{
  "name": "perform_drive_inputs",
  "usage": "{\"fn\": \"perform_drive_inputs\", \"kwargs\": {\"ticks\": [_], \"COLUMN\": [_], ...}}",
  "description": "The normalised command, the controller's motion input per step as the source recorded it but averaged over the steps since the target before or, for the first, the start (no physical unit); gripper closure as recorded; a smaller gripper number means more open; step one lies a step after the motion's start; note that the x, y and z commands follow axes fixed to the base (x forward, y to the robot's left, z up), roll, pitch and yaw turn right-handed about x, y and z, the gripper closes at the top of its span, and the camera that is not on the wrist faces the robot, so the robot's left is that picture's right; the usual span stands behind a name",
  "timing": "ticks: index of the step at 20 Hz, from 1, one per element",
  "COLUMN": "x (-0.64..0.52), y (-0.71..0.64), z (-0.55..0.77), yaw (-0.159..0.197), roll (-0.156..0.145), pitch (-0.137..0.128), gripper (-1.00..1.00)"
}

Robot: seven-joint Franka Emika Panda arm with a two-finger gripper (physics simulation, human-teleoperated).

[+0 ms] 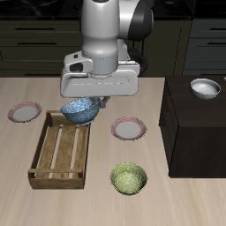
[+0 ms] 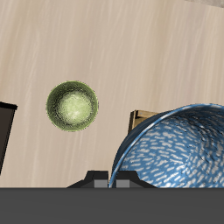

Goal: Stack the blue bowl on the green bowl

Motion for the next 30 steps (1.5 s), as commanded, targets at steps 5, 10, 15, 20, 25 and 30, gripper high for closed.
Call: {"fn": "perform_drive_inputs", "kwargs": {"ticks": [5, 10, 15, 20, 25, 30], "x": [0.20, 0.24, 0.11, 0.05, 0.08, 0.11], "y": [0.31, 0.27, 0.20, 0.33, 0.20, 0.06], "z": [0.00, 0.07, -0.02, -0.05, -0.10, -0.19], "yaw": [0.004, -0.010, 0.003, -0.002, 0.013, 0.002], "roll": [0.020, 0.008, 0.001, 0.022, 0.016, -0.001], "pitch": [0.009, -0.003, 0.009, 0.021, 0.016, 0.026], "gripper": [1.00, 1.00, 1.00, 1.00, 1.00, 1.00]}}
